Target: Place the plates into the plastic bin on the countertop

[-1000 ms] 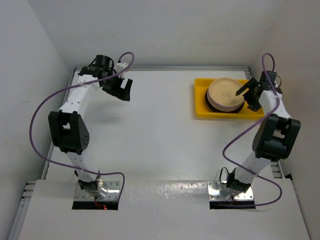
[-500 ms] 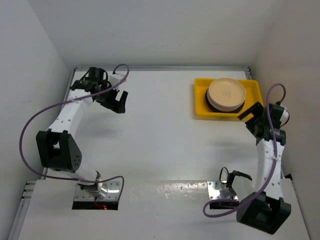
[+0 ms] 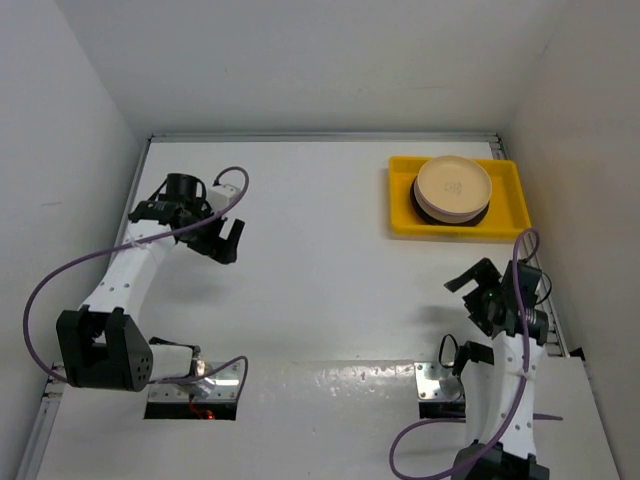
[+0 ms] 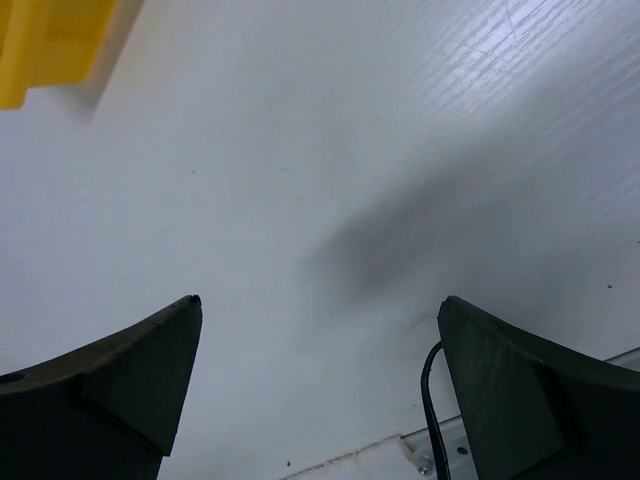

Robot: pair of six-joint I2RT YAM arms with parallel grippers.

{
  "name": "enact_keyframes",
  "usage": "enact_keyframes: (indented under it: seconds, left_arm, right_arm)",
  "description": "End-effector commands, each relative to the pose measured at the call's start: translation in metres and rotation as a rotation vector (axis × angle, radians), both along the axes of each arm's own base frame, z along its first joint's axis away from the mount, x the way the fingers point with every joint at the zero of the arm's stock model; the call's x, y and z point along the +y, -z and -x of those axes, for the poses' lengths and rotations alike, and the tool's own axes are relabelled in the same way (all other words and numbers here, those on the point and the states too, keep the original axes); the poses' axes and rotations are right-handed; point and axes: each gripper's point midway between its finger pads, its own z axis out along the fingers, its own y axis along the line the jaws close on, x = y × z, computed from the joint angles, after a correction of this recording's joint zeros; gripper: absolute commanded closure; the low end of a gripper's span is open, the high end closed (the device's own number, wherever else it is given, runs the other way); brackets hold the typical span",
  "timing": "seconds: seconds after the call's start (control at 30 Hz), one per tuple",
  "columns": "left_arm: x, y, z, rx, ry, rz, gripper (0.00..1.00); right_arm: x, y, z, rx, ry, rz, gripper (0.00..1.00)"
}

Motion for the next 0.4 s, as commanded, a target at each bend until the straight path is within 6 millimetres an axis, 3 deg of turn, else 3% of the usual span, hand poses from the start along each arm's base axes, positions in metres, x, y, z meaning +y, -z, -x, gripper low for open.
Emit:
enact_keyframes:
  seconds: [0.0,0.37]
  left_arm:
    - [0.008,-0.013,-0.001,-0.07,-0.016,-0.019,0.0]
    - [0.008,-0.016,0.0,-0.092,-0.017,-0.018,0.0]
  right_arm:
    - [0.004,-0.009,0.001,-0.024,-0.036,0.003,0.0]
    - [0.015,-0.037,-0.012,-0.147,-0.17,0.011,0.0]
